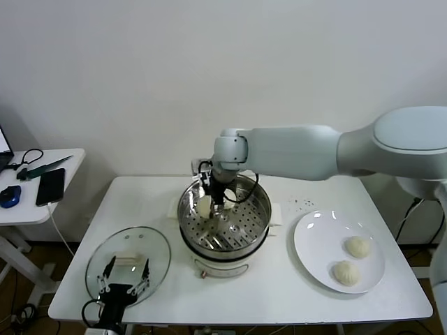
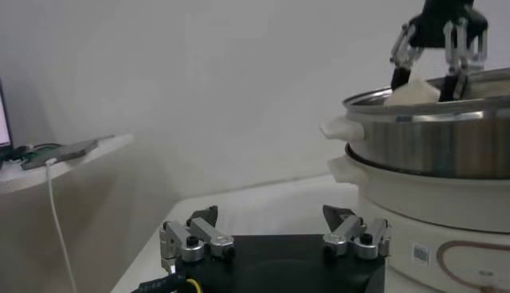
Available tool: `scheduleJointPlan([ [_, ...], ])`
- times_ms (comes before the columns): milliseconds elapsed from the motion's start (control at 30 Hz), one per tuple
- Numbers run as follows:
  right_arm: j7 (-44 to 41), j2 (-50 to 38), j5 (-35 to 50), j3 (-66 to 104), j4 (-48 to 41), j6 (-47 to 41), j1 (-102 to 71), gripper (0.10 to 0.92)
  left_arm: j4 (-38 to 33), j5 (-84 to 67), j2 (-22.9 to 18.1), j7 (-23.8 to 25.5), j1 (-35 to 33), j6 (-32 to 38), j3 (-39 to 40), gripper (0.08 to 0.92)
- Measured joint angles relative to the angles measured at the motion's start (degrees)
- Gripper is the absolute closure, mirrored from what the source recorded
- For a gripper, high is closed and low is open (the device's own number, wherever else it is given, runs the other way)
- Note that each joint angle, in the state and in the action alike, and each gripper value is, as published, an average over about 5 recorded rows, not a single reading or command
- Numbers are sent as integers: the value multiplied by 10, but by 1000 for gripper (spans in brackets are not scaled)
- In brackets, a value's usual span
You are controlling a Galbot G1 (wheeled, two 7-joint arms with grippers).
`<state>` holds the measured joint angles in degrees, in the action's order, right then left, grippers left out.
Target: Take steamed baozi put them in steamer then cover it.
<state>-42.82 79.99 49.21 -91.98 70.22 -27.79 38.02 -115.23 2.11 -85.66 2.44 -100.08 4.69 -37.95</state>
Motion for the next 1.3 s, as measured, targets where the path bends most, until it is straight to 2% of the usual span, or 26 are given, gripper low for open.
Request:
scheduleJointPlan([
  [233,3,7,-1,3,-3,-6,-15,303,6,1,0,0,5,0,0,177],
  [433,1,6,-1,9,-1,-9,-18,211,9,1,1,0,7,0,-1,177],
  [733,-17,-21,-4,10,18,-1,8,202,10,1,3,0,7,0,-1,177],
  [967,-52,-84,-16,1,49,23,57,203,8,2,2,0,8,-2,-3,177],
  [1300,-104,-236,-83,-27,130,63,115,203,6,-6,2,-1,9,-7,-10,177],
])
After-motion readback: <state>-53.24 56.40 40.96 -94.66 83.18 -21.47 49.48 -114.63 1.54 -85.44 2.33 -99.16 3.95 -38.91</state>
